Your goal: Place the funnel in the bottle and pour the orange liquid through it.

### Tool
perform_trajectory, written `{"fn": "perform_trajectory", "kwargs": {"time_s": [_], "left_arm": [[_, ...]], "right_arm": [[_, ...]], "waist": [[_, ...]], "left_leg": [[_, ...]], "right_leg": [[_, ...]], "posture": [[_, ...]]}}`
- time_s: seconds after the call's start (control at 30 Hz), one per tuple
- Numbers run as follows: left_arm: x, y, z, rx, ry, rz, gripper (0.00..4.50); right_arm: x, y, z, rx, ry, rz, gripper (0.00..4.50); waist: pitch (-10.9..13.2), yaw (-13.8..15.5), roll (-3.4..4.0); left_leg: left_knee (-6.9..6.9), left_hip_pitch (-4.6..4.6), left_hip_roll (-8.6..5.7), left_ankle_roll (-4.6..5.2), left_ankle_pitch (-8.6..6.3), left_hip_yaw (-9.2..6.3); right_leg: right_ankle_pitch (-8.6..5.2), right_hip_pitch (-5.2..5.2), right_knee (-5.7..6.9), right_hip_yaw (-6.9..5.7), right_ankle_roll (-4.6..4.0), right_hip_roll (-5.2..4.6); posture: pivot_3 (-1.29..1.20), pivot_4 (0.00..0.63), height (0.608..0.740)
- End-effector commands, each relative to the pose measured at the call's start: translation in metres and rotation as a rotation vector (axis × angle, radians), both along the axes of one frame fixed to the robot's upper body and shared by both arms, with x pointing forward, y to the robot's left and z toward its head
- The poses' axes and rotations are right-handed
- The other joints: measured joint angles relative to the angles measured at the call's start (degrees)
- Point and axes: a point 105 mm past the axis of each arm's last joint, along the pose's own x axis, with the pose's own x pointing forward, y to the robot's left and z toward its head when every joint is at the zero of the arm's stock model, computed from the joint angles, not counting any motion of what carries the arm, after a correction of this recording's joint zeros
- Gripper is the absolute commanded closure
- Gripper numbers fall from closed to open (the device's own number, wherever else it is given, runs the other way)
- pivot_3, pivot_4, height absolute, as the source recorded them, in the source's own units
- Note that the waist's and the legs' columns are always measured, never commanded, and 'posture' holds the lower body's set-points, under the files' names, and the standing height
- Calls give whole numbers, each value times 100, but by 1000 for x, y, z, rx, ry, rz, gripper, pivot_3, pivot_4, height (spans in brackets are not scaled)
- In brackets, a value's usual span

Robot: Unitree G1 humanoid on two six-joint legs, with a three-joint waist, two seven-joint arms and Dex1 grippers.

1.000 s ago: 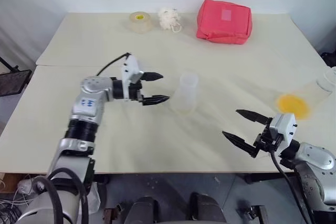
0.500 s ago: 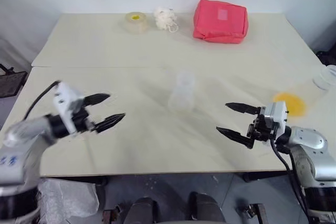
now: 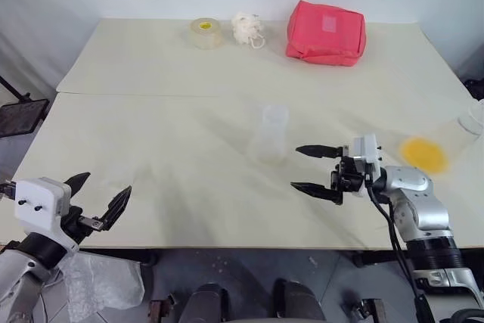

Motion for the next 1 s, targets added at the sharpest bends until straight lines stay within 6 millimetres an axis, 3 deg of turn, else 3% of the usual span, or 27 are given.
{"fn": "perform_trajectory", "kwargs": {"time_s": [0.03,0.3,0.47,0.6,0.87,1.0], "left_arm": [[-1,4,6,45,-22,81,41],[4,25,-9,104,108,319,41],[20,23,-22,114,171,315,41],[31,21,-19,117,157,302,41],[37,30,-23,136,184,305,41],[40,36,-24,137,188,322,941]], "right_arm": [[-1,2,5,3,-24,25,0],[0,3,5,15,-24,45,0],[-2,2,-1,23,-21,38,0],[-4,1,-4,26,-18,28,0],[-5,-2,-7,23,-14,6,0],[-5,-4,-9,19,-14,-2,0]], "waist": [[0,-4,0],[0,-9,0],[0,-8,0],[0,-11,1],[0,-24,1],[0,-11,1]], "left_leg": [[0,0,1,0,0,0],[-1,0,0,0,0,1],[-1,0,-1,-1,0,0],[-3,0,0,-3,-1,1],[-4,-1,1,-3,-1,3],[-3,-1,0,-3,-1,2]], "right_leg": [[0,0,1,0,0,0],[0,-1,2,-6,0,3],[0,-3,4,-6,0,2],[0,-5,5,-9,0,4],[0,-7,4,-12,0,6],[0,-7,4,-11,0,5]], "posture": [[0,150,740],[0,150,740],[0,150,740],[0,150,740],[0,150,740],[0,150,740]]}}
